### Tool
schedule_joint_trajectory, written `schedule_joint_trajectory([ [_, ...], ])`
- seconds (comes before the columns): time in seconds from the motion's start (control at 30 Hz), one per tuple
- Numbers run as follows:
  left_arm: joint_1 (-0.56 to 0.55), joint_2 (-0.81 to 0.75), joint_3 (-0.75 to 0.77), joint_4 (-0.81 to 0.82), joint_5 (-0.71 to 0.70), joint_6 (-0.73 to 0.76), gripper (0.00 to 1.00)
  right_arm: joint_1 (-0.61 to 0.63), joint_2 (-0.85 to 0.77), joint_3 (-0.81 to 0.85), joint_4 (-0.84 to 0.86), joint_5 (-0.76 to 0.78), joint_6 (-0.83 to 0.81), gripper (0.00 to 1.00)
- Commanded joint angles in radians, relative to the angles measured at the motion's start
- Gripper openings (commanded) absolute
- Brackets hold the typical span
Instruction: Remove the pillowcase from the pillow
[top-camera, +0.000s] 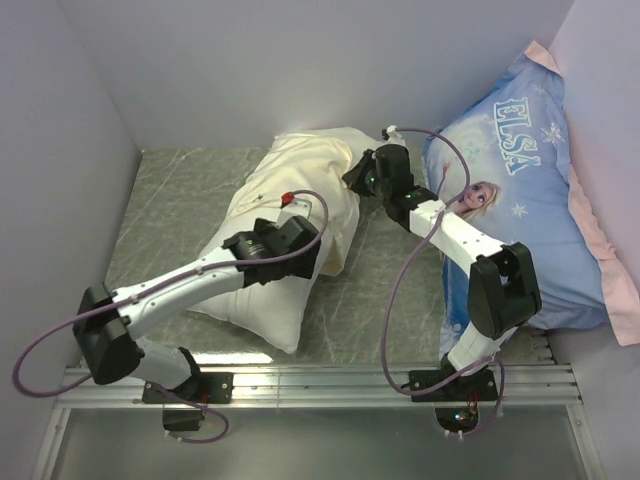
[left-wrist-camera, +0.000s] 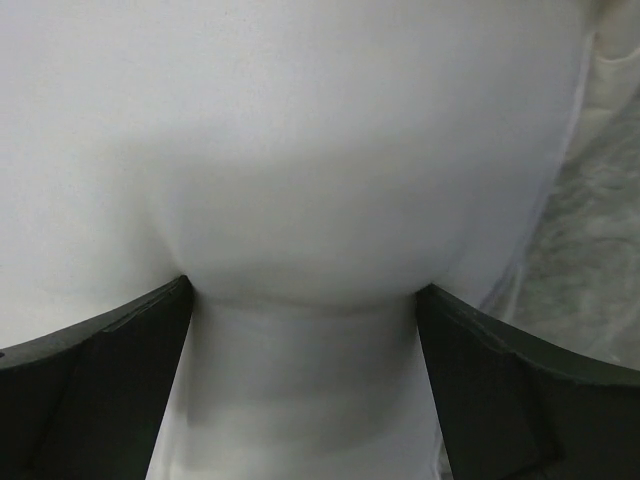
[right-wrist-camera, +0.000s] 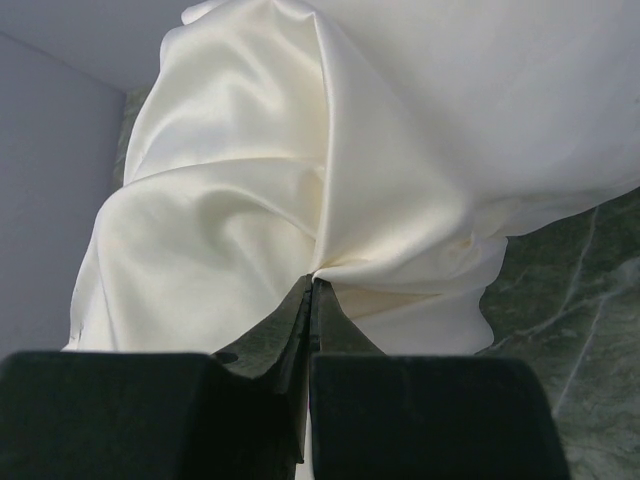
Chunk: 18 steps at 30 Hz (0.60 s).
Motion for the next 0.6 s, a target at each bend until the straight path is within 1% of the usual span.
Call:
schedule_joint_trajectory([
  [0.0,-0.012,0.079,0.018,-0.022,-0.144,0.023,0.99,0.012,-0.008,0.071,0.047,-0.030,0.001,0.00],
  [0.07,-0.018,0.104,0.023,-0.023,-0.178,0.005,0.99,0.015,-0.007,0.080,0.038,-0.026,0.000,0.00],
  [0.13,-0.020,0.140,0.037,-0.041,-0.209,-0.005,0.89,0.015,-0.011,0.083,0.038,-0.028,0.003,0.00],
  [0.17,-0.020,0.150,0.043,-0.047,-0.216,-0.011,0.75,0.015,-0.014,0.085,0.035,-0.030,0.001,0.00],
  [0.2,-0.020,0.157,0.055,-0.057,-0.236,-0.017,0.15,0.014,-0.016,0.088,0.031,-0.023,-0.003,0.00],
  [0.23,-0.020,0.156,0.060,-0.072,-0.243,-0.026,0.00,0.014,-0.014,0.100,0.027,-0.019,-0.006,0.00],
  [0.37,-0.027,0.076,0.051,-0.139,-0.229,-0.058,0.00,-0.009,0.021,0.180,-0.022,-0.017,-0.029,0.00],
  [0.43,-0.038,0.001,0.046,-0.170,-0.227,-0.075,0.00,-0.051,0.065,0.245,-0.050,-0.028,-0.020,0.00],
  [0.5,-0.038,-0.062,0.043,-0.234,-0.239,-0.106,0.00,-0.094,0.107,0.304,-0.071,-0.039,-0.005,0.00],
  [0.57,-0.038,-0.092,0.040,-0.285,-0.278,-0.147,0.00,-0.158,0.166,0.399,-0.111,-0.031,0.007,0.00],
])
